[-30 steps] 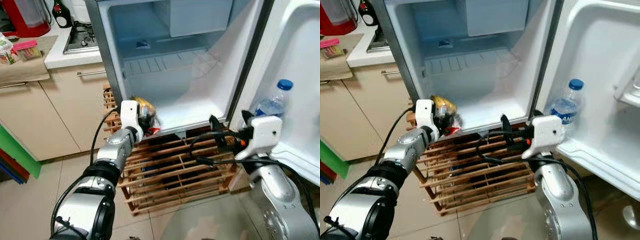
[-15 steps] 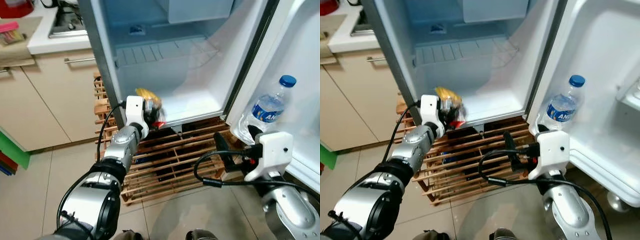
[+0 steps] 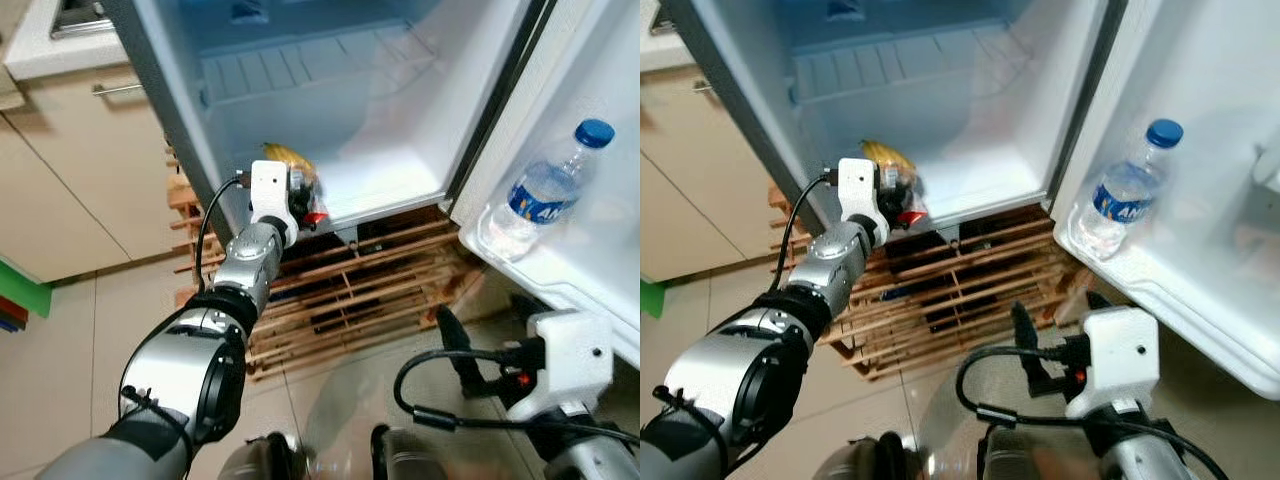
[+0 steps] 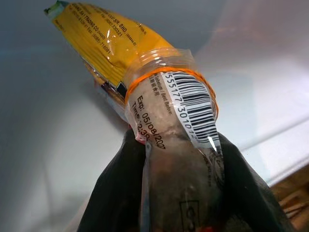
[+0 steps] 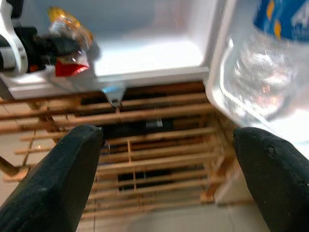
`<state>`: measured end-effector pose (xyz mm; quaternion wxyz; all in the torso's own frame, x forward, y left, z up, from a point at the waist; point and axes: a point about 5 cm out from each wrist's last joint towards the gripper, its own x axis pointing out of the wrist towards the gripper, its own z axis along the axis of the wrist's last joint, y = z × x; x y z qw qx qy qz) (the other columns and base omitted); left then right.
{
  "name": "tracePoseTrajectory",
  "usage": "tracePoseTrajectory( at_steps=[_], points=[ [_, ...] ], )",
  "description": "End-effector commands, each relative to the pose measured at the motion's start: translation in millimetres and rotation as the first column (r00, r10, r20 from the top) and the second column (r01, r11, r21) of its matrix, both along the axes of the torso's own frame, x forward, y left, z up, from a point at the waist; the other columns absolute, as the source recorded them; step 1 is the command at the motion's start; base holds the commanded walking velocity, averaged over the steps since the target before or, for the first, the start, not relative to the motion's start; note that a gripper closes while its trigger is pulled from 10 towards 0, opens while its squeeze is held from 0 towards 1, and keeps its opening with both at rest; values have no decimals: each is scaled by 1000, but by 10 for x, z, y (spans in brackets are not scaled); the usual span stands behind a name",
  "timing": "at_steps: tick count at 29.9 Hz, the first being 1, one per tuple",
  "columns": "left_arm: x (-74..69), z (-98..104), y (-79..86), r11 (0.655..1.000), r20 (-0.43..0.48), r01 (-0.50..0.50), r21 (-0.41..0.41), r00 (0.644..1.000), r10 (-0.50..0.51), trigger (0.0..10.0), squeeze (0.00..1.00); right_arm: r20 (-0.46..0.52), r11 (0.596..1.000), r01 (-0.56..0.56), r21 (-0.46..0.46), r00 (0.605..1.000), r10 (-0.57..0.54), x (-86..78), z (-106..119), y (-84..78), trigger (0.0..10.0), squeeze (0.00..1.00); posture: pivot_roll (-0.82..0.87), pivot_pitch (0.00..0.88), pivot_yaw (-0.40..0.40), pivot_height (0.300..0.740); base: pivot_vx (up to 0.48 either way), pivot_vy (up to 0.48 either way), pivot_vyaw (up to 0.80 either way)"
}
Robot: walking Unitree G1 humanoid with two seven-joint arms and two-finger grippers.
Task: Restocking fridge
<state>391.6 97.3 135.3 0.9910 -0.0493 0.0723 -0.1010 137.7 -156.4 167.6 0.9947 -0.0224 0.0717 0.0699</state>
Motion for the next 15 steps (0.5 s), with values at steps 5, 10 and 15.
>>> tracePoseTrajectory(
  at_steps=[5, 10, 15],
  points=[
    [119, 269, 123, 997, 73, -69, 40, 995, 66, 10000, 1000, -17, 999, 36, 5, 999, -36, -160, 1, 41, 10000, 0, -377, 329, 93, 732, 0, 0, 0],
    [236, 647, 262, 988, 187, -123, 93, 977, 104, 10000, 1000, -15, 998, 68, 1, 998, -68, -163, 1, 9, 10000, 0, -370, 325, 98, 732, 0, 0, 0],
    [281, 848, 336, 976, 248, -141, 168, 964, 96, 10000, 1000, -3, 998, 64, -3, 998, -64, -110, 22, 36, 10000, 0, -342, 305, 102, 732, 0, 0, 0]
  ],
)
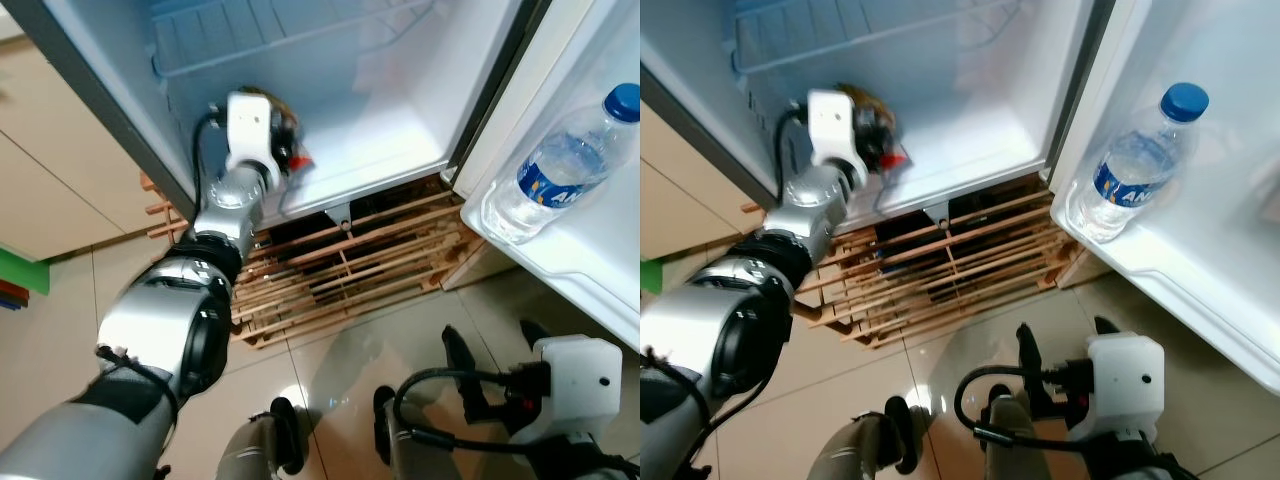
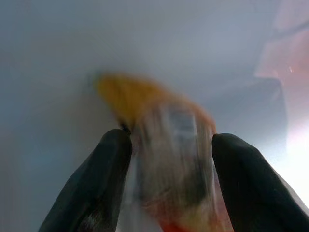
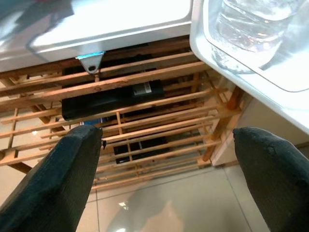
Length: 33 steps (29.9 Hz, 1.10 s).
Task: Restocking fridge
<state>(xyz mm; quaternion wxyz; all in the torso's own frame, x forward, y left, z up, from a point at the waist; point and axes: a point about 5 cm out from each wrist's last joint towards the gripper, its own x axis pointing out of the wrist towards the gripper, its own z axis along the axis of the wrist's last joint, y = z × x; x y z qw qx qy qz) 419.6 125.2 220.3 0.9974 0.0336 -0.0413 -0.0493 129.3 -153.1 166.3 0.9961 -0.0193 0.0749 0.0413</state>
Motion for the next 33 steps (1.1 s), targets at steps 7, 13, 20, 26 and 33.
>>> tracePoseTrajectory(
  at_steps=[7, 13, 20, 26, 33],
  points=[
    [10, 6, 130, 999, -15, -24, 47, 1000, 25, 10000, 1000, 22, 1000, -10, -1, 1000, 10, 102, -2, 36, 10000, 0, -309, 266, 110, 732, 0, 0, 0],
    [-50, -241, -43, 990, -110, 134, 46, 986, -129, 10000, 1000, 83, 1000, 3, -4, 997, -3, 329, -19, 23, 10000, 0, -264, 163, 145, 732, 0, 0, 0],
    [-313, -682, -470, 890, -161, 456, 25, 880, -447, 10000, 1000, 128, 999, 32, 37, 991, -37, 588, -66, -33, 10000, 0, -198, 71, 145, 732, 0, 0, 0],
    [-662, -159, -317, 880, 182, 473, -31, 869, -460, 10000, 1000, 174, 996, 54, 66, 983, -65, 892, -108, -94, 10000, 0, -118, 0, 138, 732, 0, 0, 0],
    [-1160, -332, 66, 925, 202, 362, -115, 920, -335, 10000, 0, 196, 995, 81, 64, 976, -92, 1116, -197, -164, 10000, 0, -71, 0, 105, 732, 0, 0, 0]
  ],
)
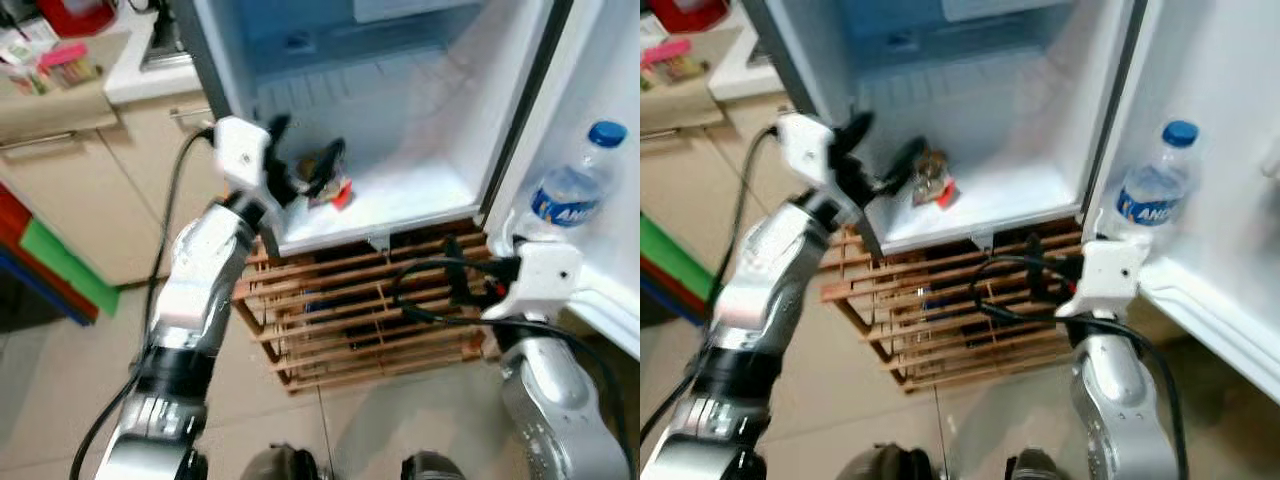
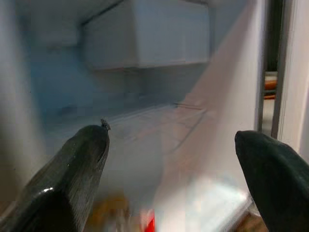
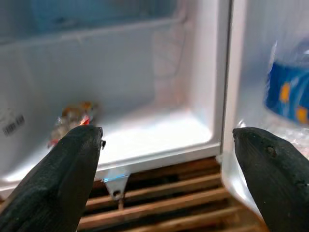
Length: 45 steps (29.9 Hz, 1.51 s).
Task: Restocking fridge
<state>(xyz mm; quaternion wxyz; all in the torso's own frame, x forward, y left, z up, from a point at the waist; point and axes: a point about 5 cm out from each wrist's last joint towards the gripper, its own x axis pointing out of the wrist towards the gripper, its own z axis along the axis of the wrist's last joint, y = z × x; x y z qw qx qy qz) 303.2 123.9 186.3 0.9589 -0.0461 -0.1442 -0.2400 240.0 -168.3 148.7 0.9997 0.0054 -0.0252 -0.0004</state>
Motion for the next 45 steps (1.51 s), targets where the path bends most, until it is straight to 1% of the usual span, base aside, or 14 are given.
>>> tracePoseTrajectory(
  at_steps=[1, 4, 9, 19, 26, 30, 34, 38, 39, 40, 42, 43, 44, 45],
  points=[
    [4, 8, 79, 999, -12, -41, 0, 999, 41, 10000, 0, 1, 1000, 3, 5, 1000, -3, 9, -20, -13, 10000, 0, -71, 0, 105, 732, 0, 0, 0],
    [-83, -195, 73, 995, -81, -95, 39, 992, 98, 10000, 0, -14, 999, 34, 4, 999, -34, 73, -86, -77, 10000, 0, -61, 0, 76, 732, 0, 0, 0],
    [-275, -452, 37, 997, -159, -31, 70, 986, 42, 10000, 0, 14, 1000, 4, -7, 1000, -4, 163, -86, -97, 10000, 0, -76, 0, 74, 732, 0, 0, 0],
    [-198, -389, -44, 993, -143, 65, 103, 988, -50, 10000, 0, 46, 1000, 17, -8, 999, -16, 226, -121, -118, 10000, 0, -102, 0, 118, 732, 0, -384, 0],
    [-52, -388, -48, 989, -150, 46, 139, 988, -25, 10000, 0, -17, 997, 19, -72, 1000, -20, 77, -358, -141, 10000, 0, -118, 0, 138, 732, 237, -378, 0],
    [68, -535, 63, 991, -251, 21, 132, 968, 13, 10000, 0, -222, 995, -24, -96, 975, 2, -196, -877, -277, 10000, 0, -125, 0, 139, 732, 0, 0, 0],
    [104, -696, 201, 985, -316, -29, 168, 945, 82, 10000, 0, -354, 989, -106, -99, 933, 65, -422, -1150, -285, 10000, 0, -129, 0, 137, 732, 0, 0, 0],
    [146, -947, 318, 966, -428, -58, 250, 889, 164, 10000, 0, -511, 996, -65, -57, 859, 27, -696, -1466, -417, 10000, 0, -131, 0, 133, 732, 0, 0, 0],
    [142, -1080, 346, 951, -486, -34, 306, 854, 187, 10000, 0, -591, 997, -37, -70, 806, -11, -873, -1621, -486, 10000, 0, -131, 0, 132, 732, 0, 0, 0],
    [104, -1321, 400, 922, -585, 26, 387, 779, 224, 10000, 0, -698, 993, 13, -118, 710, -92, -1152, -1841, -621, 10000, 0, -130, 0, 129, 732, 0, 0, 0],
    [79, -1416, 426, 911, -622, 50, 410, 746, 239, 10000, 0, -726, 989, 35, -142, 675, -128, -1236, -1906, -677, 10000, 0, -130, 0, 129, 732, 0, 0, 0],
    [-79, -1759, 538, 888, -739, 133, 441, 615, 275, 10000, 0, -767, 963, 133, -236, 583, -269, -1462, -2019, -965, 10000, 0, -135, 0, 134, 732, 0, 0, 0],
    [-165, -1882, 609, 859, -756, 170, 482, 576, 311, 10000, 0, -757, 932, 195, -304, 545, -361, -1539, -2012, -1150, 10000, 0, -141, 0, 139, 732, 0, 0, 0],
    [-165, -1882, 609, 859, -756, 170, 482, 576, 311, 10000, 0, -757, 932, 195, -304, 545, -361, -1539, -2012, -1150, 10000, 0, -141, 0, 139, 732, 0, 0, 0]
  ],
)
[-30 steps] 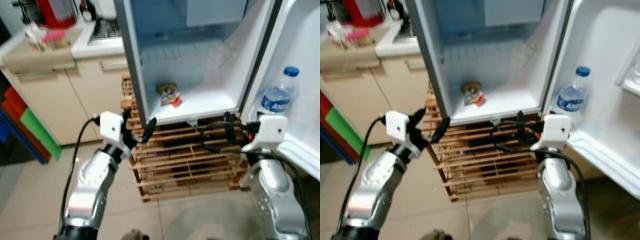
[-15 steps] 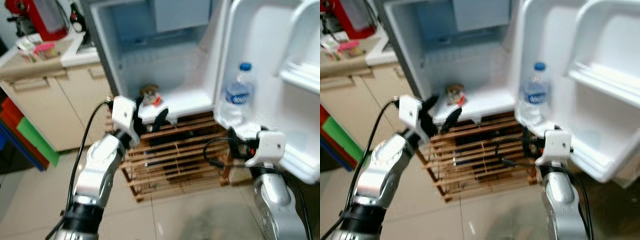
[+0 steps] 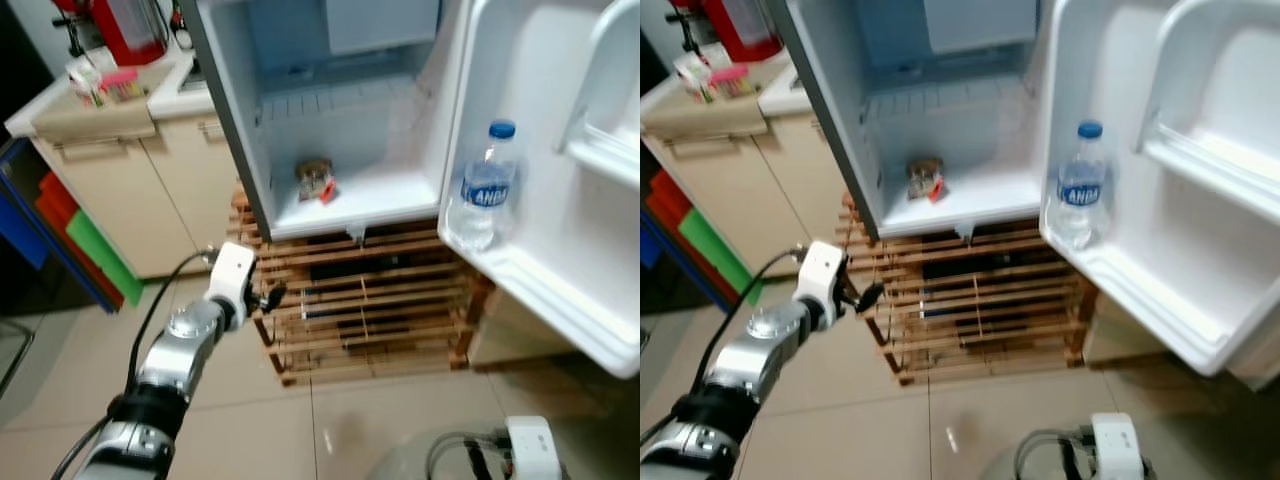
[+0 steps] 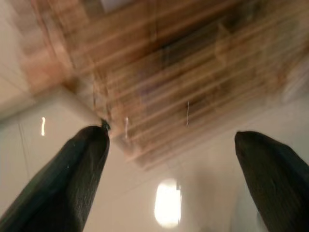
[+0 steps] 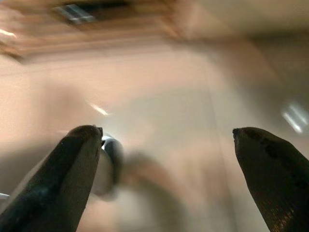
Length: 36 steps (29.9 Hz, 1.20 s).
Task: Restocking fridge
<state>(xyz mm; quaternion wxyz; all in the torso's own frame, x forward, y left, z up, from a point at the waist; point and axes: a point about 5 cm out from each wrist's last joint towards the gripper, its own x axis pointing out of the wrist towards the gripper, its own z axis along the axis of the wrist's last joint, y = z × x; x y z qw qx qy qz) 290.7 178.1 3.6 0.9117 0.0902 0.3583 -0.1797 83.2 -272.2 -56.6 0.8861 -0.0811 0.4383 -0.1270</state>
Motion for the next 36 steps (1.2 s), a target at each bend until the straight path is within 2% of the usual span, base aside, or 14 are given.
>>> tracePoseTrajectory(
  at_steps=[1, 5, 9, 15, 17, 21, 23, 24, 27, 28, 31, 33, 34, 36],
  points=[
    [-116, -145, 144, 995, -81, 18, 98, 997, -10, 10000, 0, 23, 985, 122, -125, 992, -120, -45, 79, -299, 10000, 0, -146, 0, 145, 732, 0, 0, 0],
    [-226, -254, 244, 986, -133, 33, 166, 991, -10, 10000, 0, 115, 905, 286, -315, 958, -263, 8, 354, -814, 10000, 0, -169, 0, 167, 732, 0, 0, 0],
    [-372, -387, 252, 937, -205, 211, 278, 966, -157, 10000, 0, 426, 694, 553, -460, 824, -374, 270, 1142, -1562, 10000, 0, -190, 0, 184, 732, 0, 0, 0],
    [-489, -492, 237, 902, -241, 285, 324, 947, -212, 10000, 0, 688, 711, 559, -427, 711, -146, 764, 1852, -1619, 10000, 0, -203, 0, 189, 732, 0, 0, 0],
    [-576, -564, 204, 885, -258, 313, 345, 938, -231, 10000, 0, 763, 793, 485, -370, 645, -39, 1105, 2084, -1400, 10000, 0, -203, 0, 185, 732, 0, 0, 0],
    [-643, -617, 183, 879, -269, 321, 353, 935, -233, 10000, 0, 796, 915, 320, -247, 606, 3, 1406, 2138, -1048, 10000, 0, -201, 0, 181, 732, 0, 0, 0],
    [-664, -632, 182, 877, -276, 323, 355, 933, -231, 10000, 0, 784, 944, 224, -242, 618, 55, 1502, 2122, -852, 10000, 0, -201, 0, 181, 732, 0, 0, 0],
    [-709, -661, 187, 871, -300, 336, 357, 925, -233, 10000, 0, 789, 981, 49, -187, 602, 120, 1630, 2112, -436, 10000, 0, -198, 0, 176, 732, 0, 0, 0],
    [-739, -678, 192, 866, -319, 350, 357, 917, -239, 10000, 0, 802, 990, -36, -133, 584, 129, 1673, 2117, -208, 10000, 0, -195, 0, 173, 732, 0, 0, 0],
    [-814, -719, 200, 851, -360, 389, 353, 896, -260, 10000, 0, 807, 973, -225, -45, 567, 168, 1714, 2114, 198, 10000, 0, -193, 0, 173, 732, 0, 0, 0],
    [-861, -745, 200, 842, -382, 411, 350, 883, -273, 10000, 0, 810, 930, -367, 15, 550, 204, 1706, 2138, 467, 10000, 0, -190, 0, 176, 732, 0, 0, 0],
    [-926, -784, 151, 853, -406, 418, 312, 870, -279, 10000, 0, 833, 764, -634, 120, 483, 269, 1587, 2267, 916, 10000, 0, -189, 0, 179, 732, 0, 0, 0],
    [-926, -784, 151, 853, -406, 418, 312, 870, -279, 10000, 0, 833, 764, -634, 120, 483, 269, 1587, 2267, 916, 10000, 0, -189, 0, 179, 732, 0, 0, 0],
    [-929, -799, 44, 875, -394, 400, 274, 876, -277, 10000, 0, 822, 623, -750, 219, 486, 296, 1431, 2260, 1031, 10000, 0, -181, 0, 172, 732, 0, 0, 0]
  ],
)
